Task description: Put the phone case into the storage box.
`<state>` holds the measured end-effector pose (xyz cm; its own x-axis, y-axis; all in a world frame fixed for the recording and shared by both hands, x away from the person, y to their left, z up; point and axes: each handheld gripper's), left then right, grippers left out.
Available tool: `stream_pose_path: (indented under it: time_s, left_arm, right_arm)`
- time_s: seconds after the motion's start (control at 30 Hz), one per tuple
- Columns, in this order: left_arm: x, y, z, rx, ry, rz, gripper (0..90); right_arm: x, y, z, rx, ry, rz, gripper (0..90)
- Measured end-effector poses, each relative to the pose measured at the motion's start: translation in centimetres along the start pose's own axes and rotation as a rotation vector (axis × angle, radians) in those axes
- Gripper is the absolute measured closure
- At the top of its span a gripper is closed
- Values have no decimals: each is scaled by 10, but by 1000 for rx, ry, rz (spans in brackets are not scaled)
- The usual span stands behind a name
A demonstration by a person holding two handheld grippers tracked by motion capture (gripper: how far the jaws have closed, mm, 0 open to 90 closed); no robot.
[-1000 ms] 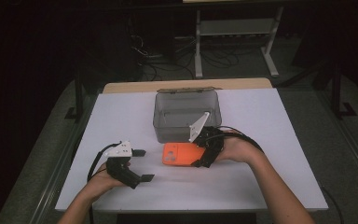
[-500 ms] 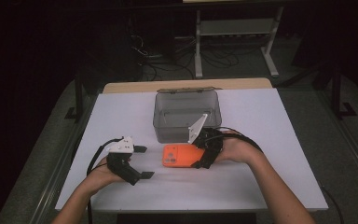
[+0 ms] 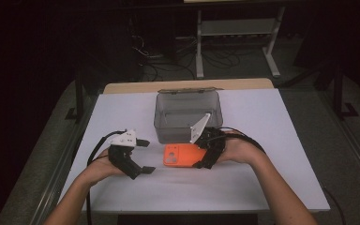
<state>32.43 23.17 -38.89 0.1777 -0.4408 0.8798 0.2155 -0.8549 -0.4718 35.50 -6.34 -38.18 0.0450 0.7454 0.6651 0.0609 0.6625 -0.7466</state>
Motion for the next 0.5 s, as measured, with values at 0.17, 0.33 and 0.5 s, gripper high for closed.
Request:
stream_pose_path:
  time_s: [0.17,0.33,0.5]
  left_arm:
    - [9,6,1,-22,27,20,6]
    - [17,12,4,-38,47,41,6]
    - [25,17,5,-59,66,56,6]
  right_arm:
    - [0,-1,0,-1,0,-3,157]
    - [1,0,1,2,-5,1,157]
    - [1,0,1,4,-7,1,157]
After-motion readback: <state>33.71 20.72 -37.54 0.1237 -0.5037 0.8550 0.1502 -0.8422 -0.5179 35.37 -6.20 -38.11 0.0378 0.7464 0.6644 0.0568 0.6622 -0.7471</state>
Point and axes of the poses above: each handheld gripper's, and its own axes: y roughly forward along the jaws, x roughly out of its top, z roughly to its left, and after that the axes turned 10 degrees about -z, right-handed
